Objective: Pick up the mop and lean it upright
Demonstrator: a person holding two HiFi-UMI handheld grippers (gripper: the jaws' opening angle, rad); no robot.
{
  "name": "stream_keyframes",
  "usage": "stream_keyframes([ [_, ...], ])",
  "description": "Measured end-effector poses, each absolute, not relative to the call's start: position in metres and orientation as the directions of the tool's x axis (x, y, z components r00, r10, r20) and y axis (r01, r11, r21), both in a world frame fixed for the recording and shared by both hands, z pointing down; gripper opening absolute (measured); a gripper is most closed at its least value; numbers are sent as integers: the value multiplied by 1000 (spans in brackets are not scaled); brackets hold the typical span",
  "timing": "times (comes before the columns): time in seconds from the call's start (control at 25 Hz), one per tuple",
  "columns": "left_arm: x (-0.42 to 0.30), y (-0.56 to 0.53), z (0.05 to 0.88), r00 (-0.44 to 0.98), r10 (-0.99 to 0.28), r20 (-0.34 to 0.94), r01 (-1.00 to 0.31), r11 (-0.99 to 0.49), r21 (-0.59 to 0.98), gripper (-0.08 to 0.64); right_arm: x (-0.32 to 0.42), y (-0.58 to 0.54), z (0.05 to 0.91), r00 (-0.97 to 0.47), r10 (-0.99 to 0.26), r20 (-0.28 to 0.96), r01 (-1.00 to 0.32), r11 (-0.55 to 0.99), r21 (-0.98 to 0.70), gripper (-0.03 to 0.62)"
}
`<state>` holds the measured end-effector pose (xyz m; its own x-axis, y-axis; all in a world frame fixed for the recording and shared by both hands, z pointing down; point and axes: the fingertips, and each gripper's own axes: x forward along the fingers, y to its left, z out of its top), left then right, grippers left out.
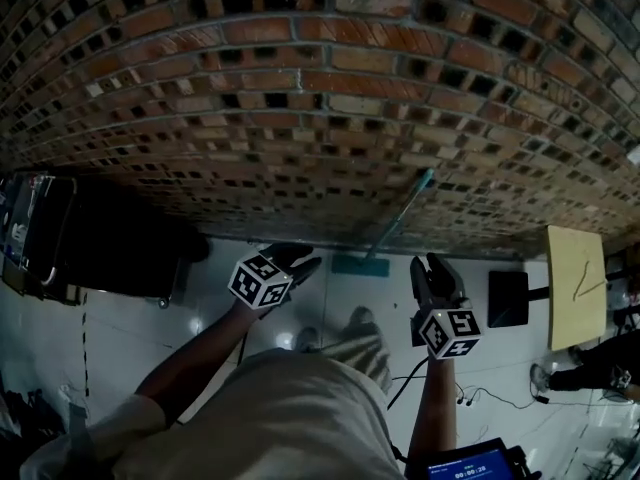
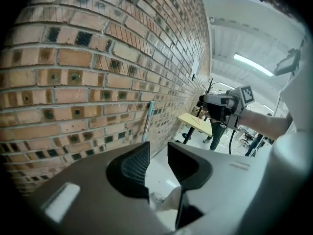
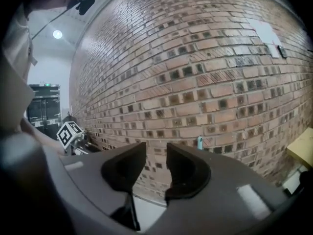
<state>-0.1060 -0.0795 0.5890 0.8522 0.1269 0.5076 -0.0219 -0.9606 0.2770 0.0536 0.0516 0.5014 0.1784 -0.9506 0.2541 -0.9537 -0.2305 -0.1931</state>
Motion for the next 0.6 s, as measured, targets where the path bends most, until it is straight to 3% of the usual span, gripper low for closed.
stream_keyframes([
  [0.28, -111, -58, 573, 871, 141, 470, 27, -970, 241, 121, 36, 98, 525, 234, -926, 296, -933, -300, -201, 132],
  [0.6, -104, -39, 573, 879, 87, 469, -39, -967, 253, 121, 66, 150, 515, 262, -923, 281, -926, -322, -195, 117],
])
